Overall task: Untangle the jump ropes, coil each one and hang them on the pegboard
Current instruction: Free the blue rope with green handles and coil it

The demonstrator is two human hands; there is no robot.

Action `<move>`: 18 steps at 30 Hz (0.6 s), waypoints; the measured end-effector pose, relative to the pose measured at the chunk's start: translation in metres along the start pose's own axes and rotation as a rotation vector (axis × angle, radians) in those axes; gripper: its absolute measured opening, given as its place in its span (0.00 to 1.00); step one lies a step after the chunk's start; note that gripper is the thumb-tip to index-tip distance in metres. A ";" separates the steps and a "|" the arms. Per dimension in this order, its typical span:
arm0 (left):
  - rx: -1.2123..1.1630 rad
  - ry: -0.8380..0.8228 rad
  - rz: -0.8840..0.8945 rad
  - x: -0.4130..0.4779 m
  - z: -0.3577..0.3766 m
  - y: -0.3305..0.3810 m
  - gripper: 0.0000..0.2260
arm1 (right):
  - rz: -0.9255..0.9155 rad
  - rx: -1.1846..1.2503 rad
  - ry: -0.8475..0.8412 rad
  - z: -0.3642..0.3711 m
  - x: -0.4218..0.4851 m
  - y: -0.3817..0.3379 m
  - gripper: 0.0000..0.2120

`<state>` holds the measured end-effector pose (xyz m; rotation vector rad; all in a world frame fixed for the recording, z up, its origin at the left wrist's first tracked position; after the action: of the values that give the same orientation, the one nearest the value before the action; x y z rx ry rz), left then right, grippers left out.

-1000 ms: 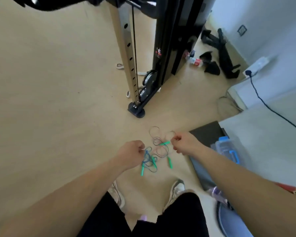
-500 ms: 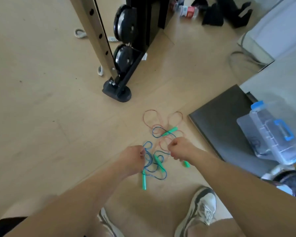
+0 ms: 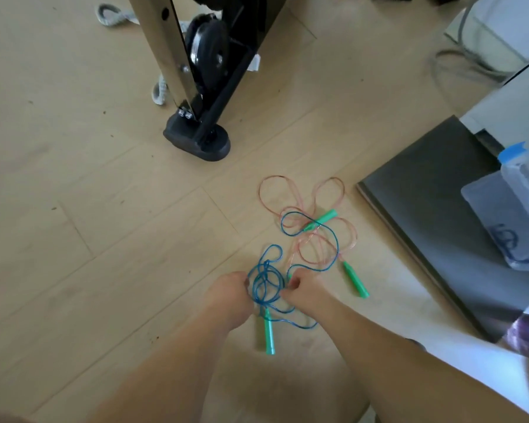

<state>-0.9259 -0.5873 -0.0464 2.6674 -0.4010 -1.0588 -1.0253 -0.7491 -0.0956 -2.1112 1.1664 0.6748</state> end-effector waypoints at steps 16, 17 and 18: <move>-0.072 0.002 0.086 0.011 0.001 0.015 0.09 | -0.052 -0.104 0.219 0.001 0.022 0.004 0.21; -0.092 0.015 0.096 0.008 -0.003 0.019 0.09 | 0.024 0.027 0.247 -0.007 0.019 0.003 0.19; -0.093 0.014 0.114 0.004 -0.006 0.023 0.09 | 0.080 0.142 0.244 -0.013 0.017 0.005 0.17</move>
<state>-0.9233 -0.6096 -0.0372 2.5364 -0.4825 -0.9989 -1.0195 -0.7695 -0.0997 -2.0769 1.3937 0.3636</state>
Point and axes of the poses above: each hand's wrist, its own x-axis towards the middle knuckle, its own z-axis out of the palm, y = z × x, the point moved 4 cm from there along x, towards the middle knuckle, and after that the axes turned 11 degrees about y, right-handed, at the moved point
